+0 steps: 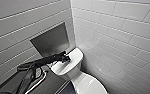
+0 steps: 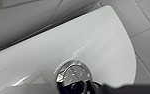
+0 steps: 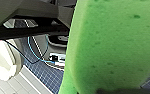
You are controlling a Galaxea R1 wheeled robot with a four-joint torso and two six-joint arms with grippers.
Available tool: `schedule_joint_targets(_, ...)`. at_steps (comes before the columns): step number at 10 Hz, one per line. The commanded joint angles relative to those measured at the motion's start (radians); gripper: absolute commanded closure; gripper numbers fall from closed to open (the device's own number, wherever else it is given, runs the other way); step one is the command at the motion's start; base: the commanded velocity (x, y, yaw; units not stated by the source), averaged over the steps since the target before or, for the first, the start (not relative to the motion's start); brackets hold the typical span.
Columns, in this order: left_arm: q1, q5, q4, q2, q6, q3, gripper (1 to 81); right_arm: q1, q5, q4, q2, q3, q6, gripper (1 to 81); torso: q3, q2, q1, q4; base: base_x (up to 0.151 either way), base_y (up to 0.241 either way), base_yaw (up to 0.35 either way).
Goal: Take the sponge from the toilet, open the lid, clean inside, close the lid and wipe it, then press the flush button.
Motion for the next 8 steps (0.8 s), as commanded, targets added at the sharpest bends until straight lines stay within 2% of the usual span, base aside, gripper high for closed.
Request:
schedule_joint_targets(1,-0.230,0.012,-0.097,-0.100,0.008,0.142,81.1,-0.017,-0.072,-0.001,0.009,0.009,-0.003,81.1,0.000,0.000,0.000,0.000,0.000,0.000,0.000)
schedule_joint_targets(4,-0.238,0.013,-0.102,-0.197,0.008,0.256,81.1,-0.017,-0.071,0.004,0.009,0.009,-0.003,81.1,0.000,0.000,0.001,0.000,0.000,0.000,0.000)
schedule_joint_targets(8,-0.221,0.018,-0.084,-0.468,0.009,0.675,81.1,-0.008,-0.071,0.001,0.005,0.007,0.002,81.1,0.000,0.000,0.002,0.000,0.000,0.000,0.000)
